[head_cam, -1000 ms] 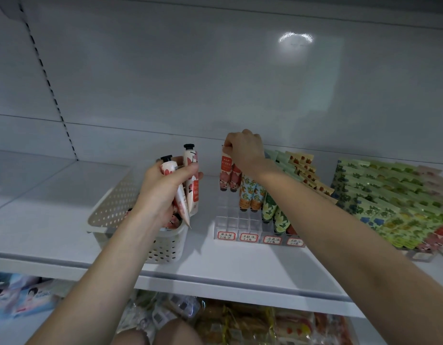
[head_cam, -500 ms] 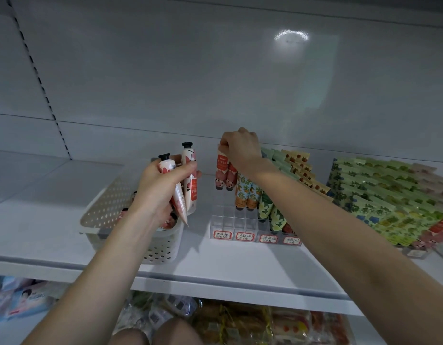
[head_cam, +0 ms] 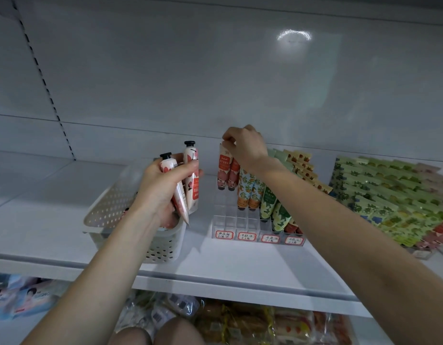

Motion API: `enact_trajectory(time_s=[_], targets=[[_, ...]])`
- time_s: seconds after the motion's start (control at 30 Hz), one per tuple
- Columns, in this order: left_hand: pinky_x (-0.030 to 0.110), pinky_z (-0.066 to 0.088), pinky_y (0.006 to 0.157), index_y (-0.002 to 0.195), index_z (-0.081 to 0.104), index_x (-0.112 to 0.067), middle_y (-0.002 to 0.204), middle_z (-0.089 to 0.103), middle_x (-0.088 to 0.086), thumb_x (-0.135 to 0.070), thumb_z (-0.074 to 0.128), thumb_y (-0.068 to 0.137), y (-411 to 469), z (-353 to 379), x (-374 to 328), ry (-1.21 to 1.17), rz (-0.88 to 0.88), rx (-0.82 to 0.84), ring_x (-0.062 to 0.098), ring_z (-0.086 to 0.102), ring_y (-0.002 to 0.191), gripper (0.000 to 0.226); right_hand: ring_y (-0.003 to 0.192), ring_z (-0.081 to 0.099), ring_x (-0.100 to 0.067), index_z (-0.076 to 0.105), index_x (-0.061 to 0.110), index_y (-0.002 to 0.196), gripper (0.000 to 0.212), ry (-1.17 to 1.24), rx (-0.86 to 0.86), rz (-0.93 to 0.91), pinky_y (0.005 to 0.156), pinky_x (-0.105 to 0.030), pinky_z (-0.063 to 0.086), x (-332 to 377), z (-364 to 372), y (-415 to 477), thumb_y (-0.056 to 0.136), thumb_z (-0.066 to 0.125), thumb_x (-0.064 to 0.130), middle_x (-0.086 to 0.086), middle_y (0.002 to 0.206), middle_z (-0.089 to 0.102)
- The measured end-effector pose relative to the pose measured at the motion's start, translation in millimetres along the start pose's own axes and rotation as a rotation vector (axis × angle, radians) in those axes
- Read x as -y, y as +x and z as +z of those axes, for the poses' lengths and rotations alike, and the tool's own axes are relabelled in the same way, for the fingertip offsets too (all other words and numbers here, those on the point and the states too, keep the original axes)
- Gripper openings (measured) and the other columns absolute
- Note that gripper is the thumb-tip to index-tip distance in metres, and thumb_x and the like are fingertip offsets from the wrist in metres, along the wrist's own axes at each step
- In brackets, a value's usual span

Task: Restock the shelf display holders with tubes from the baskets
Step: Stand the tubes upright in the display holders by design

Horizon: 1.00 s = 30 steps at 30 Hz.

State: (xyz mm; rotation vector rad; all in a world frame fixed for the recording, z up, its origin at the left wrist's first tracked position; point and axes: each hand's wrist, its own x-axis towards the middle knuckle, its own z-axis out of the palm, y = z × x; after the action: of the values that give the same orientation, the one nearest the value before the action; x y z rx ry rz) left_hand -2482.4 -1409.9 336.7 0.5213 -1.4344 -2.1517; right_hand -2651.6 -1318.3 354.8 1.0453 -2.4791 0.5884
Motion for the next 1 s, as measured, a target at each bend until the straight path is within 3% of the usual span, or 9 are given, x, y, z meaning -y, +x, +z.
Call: enact_trajectory(time_s=[0.17, 0.27, 0.37, 0.47, 0.63, 0.7, 0.77, 0.87, 1.0], targets=[[0.04, 0.054, 0.08, 0.097, 0.064, -0.005, 0.088, 0.07, 0.013, -0.006, 0.068, 0.08, -6.0, 0.8, -6.3, 0.055, 0.019, 0.05, 0.025, 0.069, 0.084, 0.018, 0.087, 0.063, -0.026, 0.065, 0.001, 0.1, 0.019, 0.429, -0.098, 0.021, 0.082, -0.038, 0.051, 6.8, -30.4, -3.8, 0.093, 0.051, 0.01, -0.011, 0.095, 0.069], [0.036, 0.055, 0.075, 0.092, 0.065, -0.009, 0.083, 0.07, 0.011, -0.009, 0.067, 0.079, -14.8, 6.2, -10.2, 0.061, 0.043, 0.093, 0.021, 0.067, 0.075, 0.014, 0.077, 0.063, -0.009, 0.063, 0.007, 0.101, 0.02, 0.673, 0.038, 0.016, 0.072, -0.017, 0.053, 21.8, -57.5, -19.1, 0.095, 0.051, 0.022, -0.002, 0.089, 0.069], [0.036, 0.055, 0.075, 0.1, 0.064, -0.005, 0.09, 0.07, 0.013, -0.012, 0.068, 0.078, -21.7, 11.5, -11.1, 0.099, 0.057, 0.124, 0.024, 0.067, 0.082, 0.024, 0.076, 0.063, -0.001, 0.061, 0.017, 0.1, 0.018, 0.734, 0.2, -0.034, 0.069, -0.017, 0.052, 35.8, -76.0, -37.9, 0.093, 0.053, 0.032, 0.007, 0.086, 0.066], [0.031, 0.056, 0.067, 0.099, 0.064, -0.006, 0.082, 0.07, 0.01, -0.012, 0.069, 0.077, -29.2, 15.7, -10.8, 0.137, 0.079, 0.154, 0.02, 0.068, 0.075, 0.023, 0.064, 0.061, 0.006, 0.062, 0.012, 0.095, 0.011, 0.839, 0.274, -0.051, 0.058, -0.009, 0.046, 43.1, -82.6, -50.9, 0.088, 0.062, 0.02, 0.004, 0.08, 0.065], [0.023, 0.055, 0.059, 0.101, 0.064, -0.006, 0.075, 0.072, 0.004, -0.011, 0.069, 0.068, -40.4, 11.2, -10.5, 0.125, 0.098, 0.244, 0.013, 0.069, 0.07, 0.034, 0.07, 0.063, -0.014, 0.064, 0.011, 0.08, 0.007, 0.979, 0.168, 0.151, 0.072, -0.026, 0.055, 30.7, -80.1, -56.1, 0.086, 0.064, 0.015, -0.004, 0.076, 0.066], [0.024, 0.056, 0.06, 0.098, 0.065, -0.007, 0.073, 0.072, 0.002, -0.009, 0.07, 0.07, -43.1, 7.0, -9.4, 0.171, 0.115, 0.233, 0.013, 0.069, 0.07, 0.029, 0.068, 0.064, -0.015, 0.063, 0.01, 0.08, 0.01, 1.078, 0.121, 0.24, 0.071, -0.025, 0.057, 22.7, -79.8, -58.6, 0.088, 0.061, 0.015, -0.006, 0.077, 0.067], [0.02, 0.053, 0.054, 0.087, 0.065, -0.01, 0.067, 0.069, 0.0, -0.004, 0.07, 0.076, -42.3, 4.9, -9.0, 0.196, 0.17, 0.133, 0.01, 0.066, 0.064, 0.013, 0.064, 0.065, -0.012, 0.062, 0.009, 0.081, 0.01, 1.119, 0.124, 0.292, 0.066, -0.021, 0.057, 17.9, -78.8, -62.7, 0.09, 0.059, 0.014, -0.007, 0.078, 0.067], [0.022, 0.047, 0.051, 0.076, 0.063, -0.019, 0.065, 0.064, -0.003, -0.009, 0.071, 0.079, -37.6, 3.2, -12.8, 0.227, 0.265, -0.059, 0.007, 0.061, 0.056, 0.013, 0.067, 0.065, -0.012, 0.062, 0.009, 0.089, 0.009, 1.129, 0.212, 0.331, 0.065, -0.02, 0.056, 15.2, -78.3, -68.3, 0.092, 0.054, 0.009, -0.008, 0.084, 0.066], [0.015, 0.048, 0.052, 0.077, 0.061, -0.023, 0.077, 0.063, -0.004, -0.012, 0.07, 0.081, -35.7, 4.2, -22.5, 0.361, 0.38, -0.071, 0.002, 0.06, 0.064, 0.015, 0.078, 0.059, 0.006, 0.066, 0.016, 0.102, 0.015, 0.679, 0.264, 0.071, 0.065, -0.003, 0.046, 16.4, -90.3, -72.1, 0.093, 0.054, 0.02, 0.012, 0.09, 0.064]])
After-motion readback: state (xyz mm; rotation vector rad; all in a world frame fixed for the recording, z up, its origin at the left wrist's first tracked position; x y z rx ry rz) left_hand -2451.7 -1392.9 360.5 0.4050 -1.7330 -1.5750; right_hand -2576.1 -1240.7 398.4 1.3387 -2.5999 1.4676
